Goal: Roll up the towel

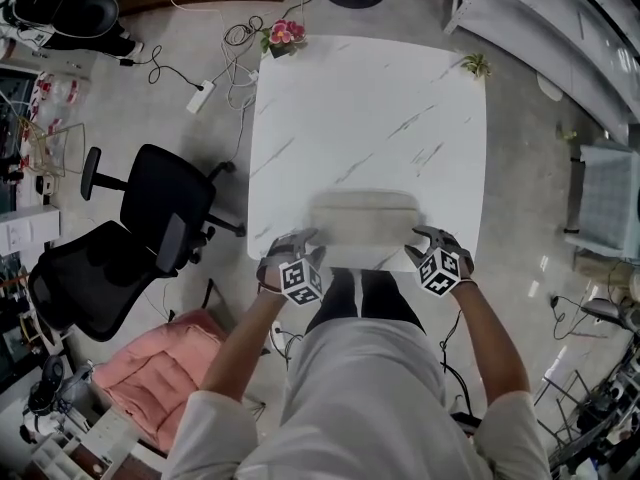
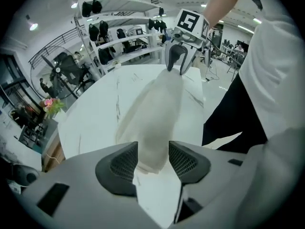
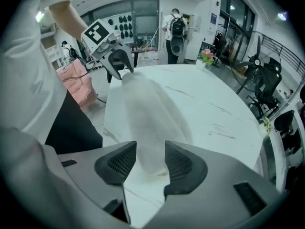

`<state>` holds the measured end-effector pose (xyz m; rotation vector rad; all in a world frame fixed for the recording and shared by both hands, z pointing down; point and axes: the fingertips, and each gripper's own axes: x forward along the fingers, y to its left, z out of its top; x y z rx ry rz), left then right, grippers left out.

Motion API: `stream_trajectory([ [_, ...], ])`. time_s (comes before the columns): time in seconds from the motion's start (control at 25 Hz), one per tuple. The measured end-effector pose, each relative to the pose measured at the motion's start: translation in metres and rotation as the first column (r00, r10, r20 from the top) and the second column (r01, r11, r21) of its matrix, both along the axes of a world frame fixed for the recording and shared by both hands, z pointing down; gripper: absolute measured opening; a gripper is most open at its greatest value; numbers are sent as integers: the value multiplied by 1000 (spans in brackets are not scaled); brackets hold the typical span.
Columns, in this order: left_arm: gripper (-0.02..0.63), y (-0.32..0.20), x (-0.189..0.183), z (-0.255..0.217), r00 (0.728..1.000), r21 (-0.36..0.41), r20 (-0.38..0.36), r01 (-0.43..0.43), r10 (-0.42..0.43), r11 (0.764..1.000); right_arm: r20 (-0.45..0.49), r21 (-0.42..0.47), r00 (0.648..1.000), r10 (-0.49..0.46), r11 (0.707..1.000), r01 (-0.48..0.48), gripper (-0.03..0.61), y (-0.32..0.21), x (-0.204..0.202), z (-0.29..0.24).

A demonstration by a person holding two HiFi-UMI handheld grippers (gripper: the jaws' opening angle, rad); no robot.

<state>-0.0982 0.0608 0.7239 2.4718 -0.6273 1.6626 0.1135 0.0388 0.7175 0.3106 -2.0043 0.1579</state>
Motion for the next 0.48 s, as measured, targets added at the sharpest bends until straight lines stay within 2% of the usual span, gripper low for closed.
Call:
stream_trajectory([
  [0.12, 228, 2, -1, 22, 999, 32, 53, -12, 10, 999, -83, 47, 996, -35, 998, 39, 206, 6, 6, 22],
  [0.16, 208, 1, -2, 29, 998, 39, 69, -15, 12, 999, -106, 68, 993, -42, 996, 49, 200, 5, 7, 28],
  [0.28, 117, -2, -4, 37, 996, 47, 86, -22, 18, 999, -133, 102, 990, -43, 993, 57, 113, 3, 4, 34],
  [0.36, 90, 1, -4, 35, 997, 28, 73, -21, 19, 999, -129, 88, 991, -35, 995, 47, 88, 7, 4, 32],
  [0.48, 83, 18, -5, 30, 998, -18, 50, -31, 32, 999, -109, 34, 994, -27, 999, 31, 80, 22, 6, 30],
])
